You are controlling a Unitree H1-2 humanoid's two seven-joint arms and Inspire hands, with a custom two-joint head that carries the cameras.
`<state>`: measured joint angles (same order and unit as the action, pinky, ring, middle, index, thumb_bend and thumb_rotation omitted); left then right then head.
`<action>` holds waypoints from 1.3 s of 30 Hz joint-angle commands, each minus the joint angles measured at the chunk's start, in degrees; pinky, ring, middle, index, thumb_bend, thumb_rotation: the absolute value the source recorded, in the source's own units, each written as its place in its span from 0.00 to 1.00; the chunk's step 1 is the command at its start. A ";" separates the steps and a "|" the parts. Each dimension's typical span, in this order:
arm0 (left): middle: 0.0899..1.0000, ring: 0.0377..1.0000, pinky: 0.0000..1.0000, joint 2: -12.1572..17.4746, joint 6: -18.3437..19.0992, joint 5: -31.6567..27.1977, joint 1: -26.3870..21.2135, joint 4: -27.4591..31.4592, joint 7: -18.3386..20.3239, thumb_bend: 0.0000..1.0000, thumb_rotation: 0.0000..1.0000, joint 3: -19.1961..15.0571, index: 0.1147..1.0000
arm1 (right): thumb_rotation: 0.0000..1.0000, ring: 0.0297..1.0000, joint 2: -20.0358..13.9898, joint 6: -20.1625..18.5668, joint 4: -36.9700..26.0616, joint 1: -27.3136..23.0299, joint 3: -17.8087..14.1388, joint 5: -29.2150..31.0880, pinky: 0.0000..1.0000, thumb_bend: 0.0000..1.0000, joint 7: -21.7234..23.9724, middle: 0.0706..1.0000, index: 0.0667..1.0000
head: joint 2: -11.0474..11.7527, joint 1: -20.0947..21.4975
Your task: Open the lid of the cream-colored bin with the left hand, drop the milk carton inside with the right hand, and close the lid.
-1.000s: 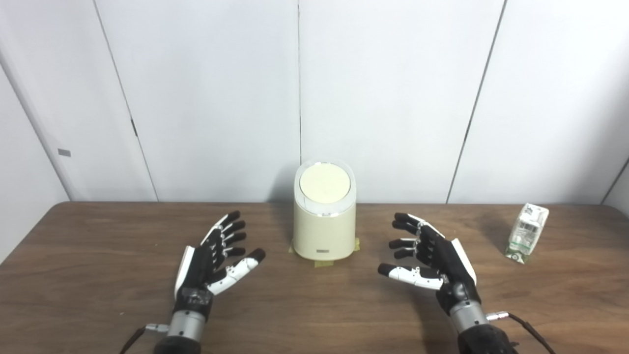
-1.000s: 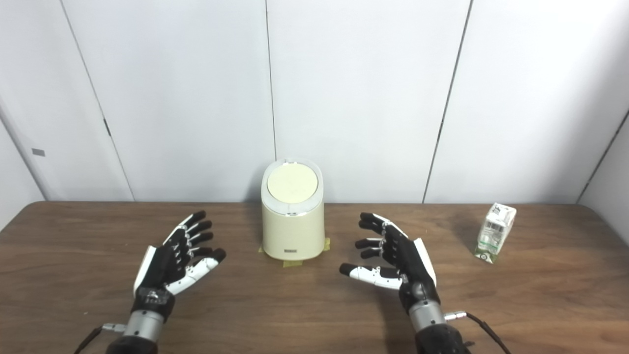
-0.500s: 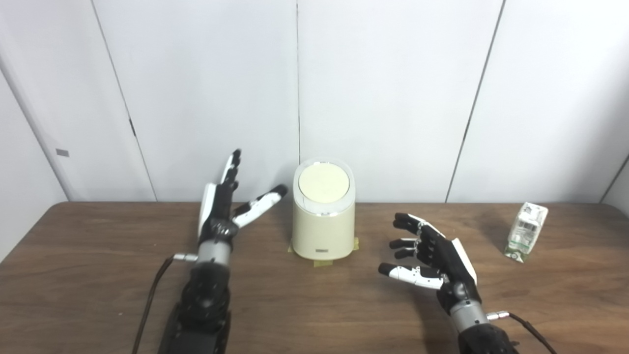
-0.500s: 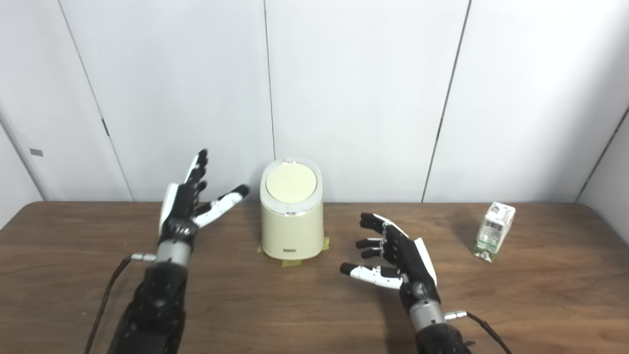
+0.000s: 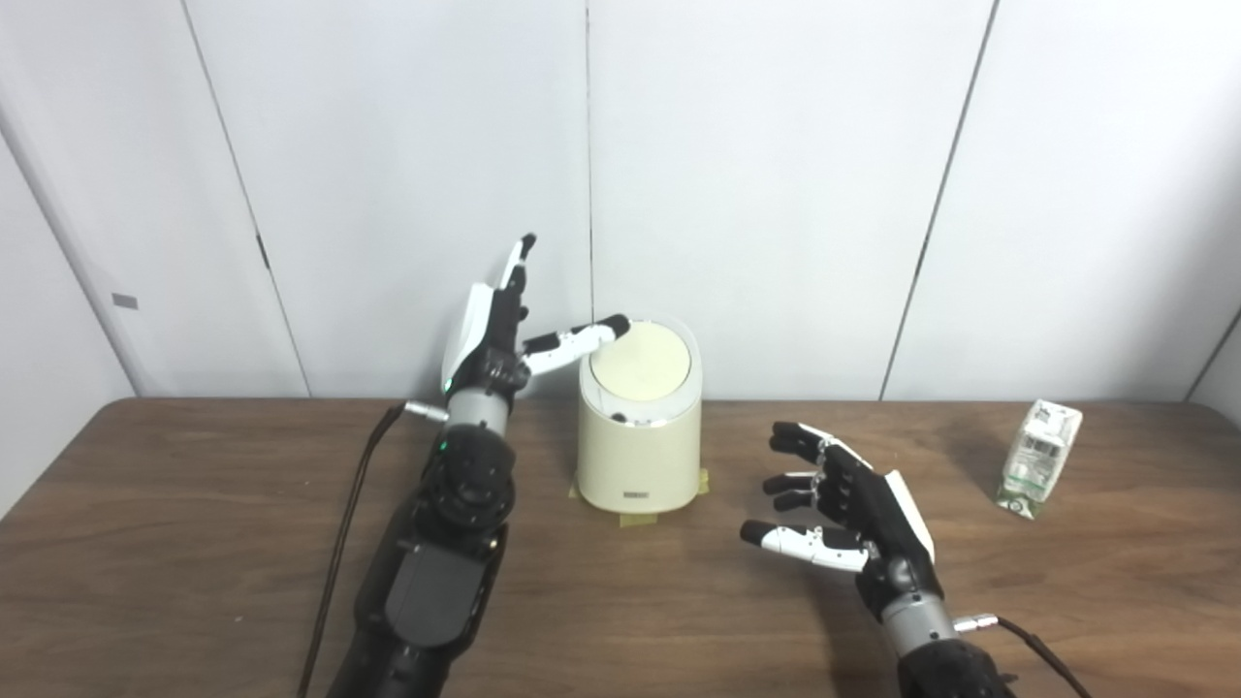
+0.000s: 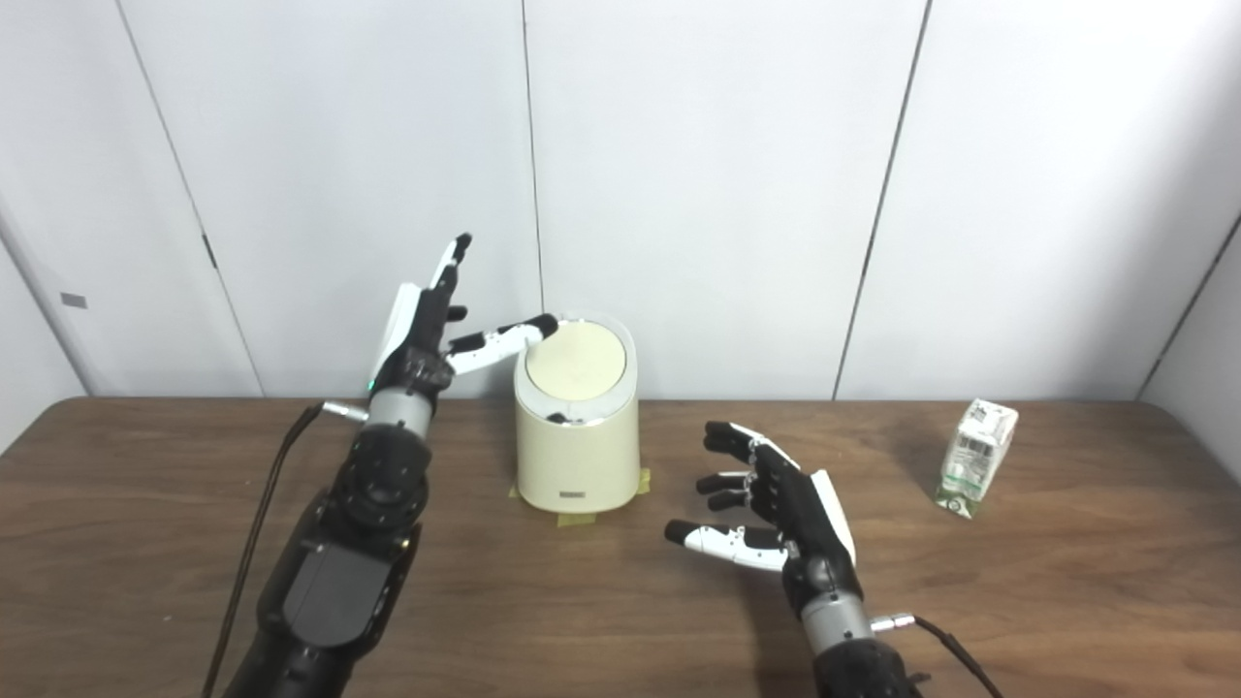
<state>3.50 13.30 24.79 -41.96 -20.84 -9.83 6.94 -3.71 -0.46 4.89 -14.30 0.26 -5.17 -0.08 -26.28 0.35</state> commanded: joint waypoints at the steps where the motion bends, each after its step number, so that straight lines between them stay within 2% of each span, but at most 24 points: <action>1: 1.00 1.00 0.83 0.58 -0.10 2.57 -3.95 -0.41 -2.39 0.99 0.43 0.86 1.00 | 0.01 0.59 0.19 1.32 -1.74 -2.13 -0.15 0.01 0.54 0.72 -0.55 0.76 0.74 | -0.09 0.08; 4: 1.00 1.00 0.90 0.63 0.53 4.17 -4.89 -1.93 -2.84 0.97 0.42 2.08 1.00 | 0.02 0.59 0.25 1.30 -1.86 -2.12 0.06 -0.58 0.55 0.72 -0.74 0.77 0.74 | -0.13 0.32; 7: 1.00 1.00 0.93 0.66 1.53 5.14 -5.74 -3.04 -2.77 0.95 0.41 2.86 1.00 | 0.02 0.60 0.42 1.03 -2.03 -2.06 0.15 -0.96 0.56 0.72 -0.91 0.77 0.74 | -0.20 0.62; 13: 1.00 1.00 0.93 1.26 4.19 9.03 -7.19 -4.61 -3.01 0.94 0.37 5.50 1.00 | 0.02 0.59 0.81 0.60 -2.61 -1.99 0.20 -1.65 0.57 0.72 -1.30 0.77 0.74 | -0.48 0.93; 23: 1.00 1.00 0.99 3.89 4.01 15.32 -6.71 -5.48 -2.56 0.99 0.30 11.23 1.00 | 0.04 0.59 1.13 0.91 -2.31 -2.29 0.14 -1.53 0.56 0.72 -1.47 0.76 0.73 | -0.81 1.38; 29: 1.00 1.00 0.98 6.04 6.15 19.60 -6.24 -3.71 0.86 1.00 0.34 15.26 1.00 | 0.04 0.59 1.19 0.41 -2.62 -2.32 0.24 -1.62 0.55 0.72 -1.45 0.76 0.73 | -1.10 1.30; 35: 1.00 1.00 0.99 8.50 9.18 23.86 -6.09 0.10 7.00 1.00 0.35 18.88 1.00 | 0.02 0.59 1.13 0.46 -2.47 -2.48 0.35 -2.03 0.56 0.71 -1.59 0.76 0.73 | -1.37 1.14; 39: 1.00 1.00 0.99 9.48 9.84 25.06 -5.83 1.34 10.55 1.00 0.36 20.07 1.00 | 0.04 0.59 1.16 0.38 -2.46 -2.52 0.43 -2.20 0.55 0.72 -1.68 0.76 0.73 | -1.64 1.20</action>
<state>11.91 22.80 48.25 -45.85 -20.63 -0.54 26.67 -2.73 -1.52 4.28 -14.31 0.63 -7.22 -1.22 -27.86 1.49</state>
